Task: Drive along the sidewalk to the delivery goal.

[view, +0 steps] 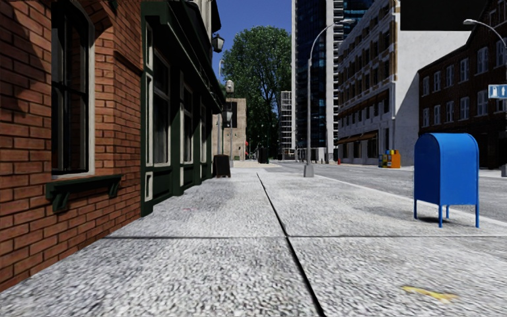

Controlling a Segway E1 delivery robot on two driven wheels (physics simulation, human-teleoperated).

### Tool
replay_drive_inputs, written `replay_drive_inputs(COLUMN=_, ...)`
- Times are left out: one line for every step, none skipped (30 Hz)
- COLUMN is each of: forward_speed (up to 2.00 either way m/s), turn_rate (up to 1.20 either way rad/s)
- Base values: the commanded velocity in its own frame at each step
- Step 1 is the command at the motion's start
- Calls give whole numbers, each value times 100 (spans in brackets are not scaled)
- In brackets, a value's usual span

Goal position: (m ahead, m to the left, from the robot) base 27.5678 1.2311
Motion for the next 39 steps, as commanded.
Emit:
replay_drive_inputs(forward_speed=200, turn_rate=0)
replay_drive_inputs(forward_speed=200, turn_rate=0)
replay_drive_inputs(forward_speed=200, turn_rate=0)
replay_drive_inputs(forward_speed=200, turn_rate=0)
replay_drive_inputs(forward_speed=200, turn_rate=0)
replay_drive_inputs(forward_speed=200, turn_rate=0)
replay_drive_inputs(forward_speed=200, turn_rate=0)
replay_drive_inputs(forward_speed=200, turn_rate=0)
replay_drive_inputs(forward_speed=200, turn_rate=0)
replay_drive_inputs(forward_speed=200, turn_rate=0)
replay_drive_inputs(forward_speed=200, turn_rate=0)
replay_drive_inputs(forward_speed=200, turn_rate=0)
replay_drive_inputs(forward_speed=200, turn_rate=0)
replay_drive_inputs(forward_speed=200, turn_rate=0)
replay_drive_inputs(forward_speed=200, turn_rate=0)
replay_drive_inputs(forward_speed=200, turn_rate=0)
replay_drive_inputs(forward_speed=200, turn_rate=0)
replay_drive_inputs(forward_speed=200, turn_rate=0)
replay_drive_inputs(forward_speed=200, turn_rate=0)
replay_drive_inputs(forward_speed=200, turn_rate=0)
replay_drive_inputs(forward_speed=200, turn_rate=0)
replay_drive_inputs(forward_speed=200, turn_rate=0)
replay_drive_inputs(forward_speed=200, turn_rate=0)
replay_drive_inputs(forward_speed=200, turn_rate=0)
replay_drive_inputs(forward_speed=200, turn_rate=0)
replay_drive_inputs(forward_speed=200, turn_rate=0)
replay_drive_inputs(forward_speed=200, turn_rate=0)
replay_drive_inputs(forward_speed=200, turn_rate=0)
replay_drive_inputs(forward_speed=200, turn_rate=0)
replay_drive_inputs(forward_speed=200, turn_rate=0)
replay_drive_inputs(forward_speed=200, turn_rate=0)
replay_drive_inputs(forward_speed=200, turn_rate=0)
replay_drive_inputs(forward_speed=200, turn_rate=0)
replay_drive_inputs(forward_speed=200, turn_rate=0)
replay_drive_inputs(forward_speed=200, turn_rate=0)
replay_drive_inputs(forward_speed=200, turn_rate=0)
replay_drive_inputs(forward_speed=200, turn_rate=0)
replay_drive_inputs(forward_speed=200, turn_rate=0)
replay_drive_inputs(forward_speed=200, turn_rate=0)
